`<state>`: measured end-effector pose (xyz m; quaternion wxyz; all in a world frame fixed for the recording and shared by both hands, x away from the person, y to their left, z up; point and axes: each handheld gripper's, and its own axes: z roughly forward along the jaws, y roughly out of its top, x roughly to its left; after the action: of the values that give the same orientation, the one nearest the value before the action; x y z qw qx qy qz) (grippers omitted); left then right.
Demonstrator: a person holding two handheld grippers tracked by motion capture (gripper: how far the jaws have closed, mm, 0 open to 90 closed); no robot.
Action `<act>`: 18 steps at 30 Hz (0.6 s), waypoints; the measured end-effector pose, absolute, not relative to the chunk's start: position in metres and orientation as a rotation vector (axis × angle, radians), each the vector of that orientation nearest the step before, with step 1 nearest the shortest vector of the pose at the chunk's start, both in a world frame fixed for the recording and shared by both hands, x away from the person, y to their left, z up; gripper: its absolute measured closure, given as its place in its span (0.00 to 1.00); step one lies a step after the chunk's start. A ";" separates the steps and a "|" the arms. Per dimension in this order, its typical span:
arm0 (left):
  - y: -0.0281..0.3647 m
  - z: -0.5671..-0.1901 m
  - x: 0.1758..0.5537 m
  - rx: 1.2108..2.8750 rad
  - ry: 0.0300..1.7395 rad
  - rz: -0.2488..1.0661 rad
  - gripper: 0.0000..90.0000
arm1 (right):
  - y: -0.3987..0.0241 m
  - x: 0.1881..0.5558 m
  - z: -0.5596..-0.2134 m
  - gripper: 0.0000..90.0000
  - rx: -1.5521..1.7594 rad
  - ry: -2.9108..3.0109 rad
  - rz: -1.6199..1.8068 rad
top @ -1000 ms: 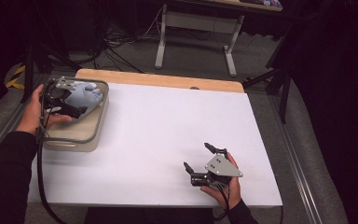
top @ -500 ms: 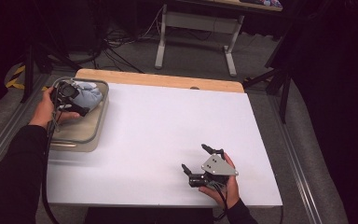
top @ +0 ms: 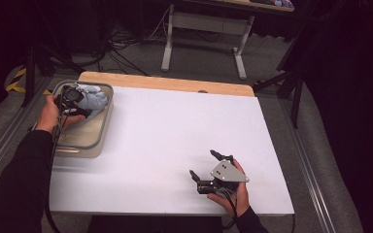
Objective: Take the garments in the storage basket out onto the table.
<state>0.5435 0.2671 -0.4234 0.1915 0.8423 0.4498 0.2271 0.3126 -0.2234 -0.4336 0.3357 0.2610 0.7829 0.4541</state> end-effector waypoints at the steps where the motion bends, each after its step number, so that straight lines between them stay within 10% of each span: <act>1: 0.268 -0.423 0.543 2.364 1.257 0.632 0.47 | -0.223 0.313 -0.434 0.10 0.680 2.043 1.184; 18: 0.276 -0.397 0.521 2.271 1.195 0.658 0.68 | -0.226 0.309 -0.429 0.11 0.682 2.018 1.161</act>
<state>0.5214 0.2756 -0.3967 0.2437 0.8315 0.4374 0.2407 0.3094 -0.2261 -0.4289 0.3501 0.2633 0.7793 0.4481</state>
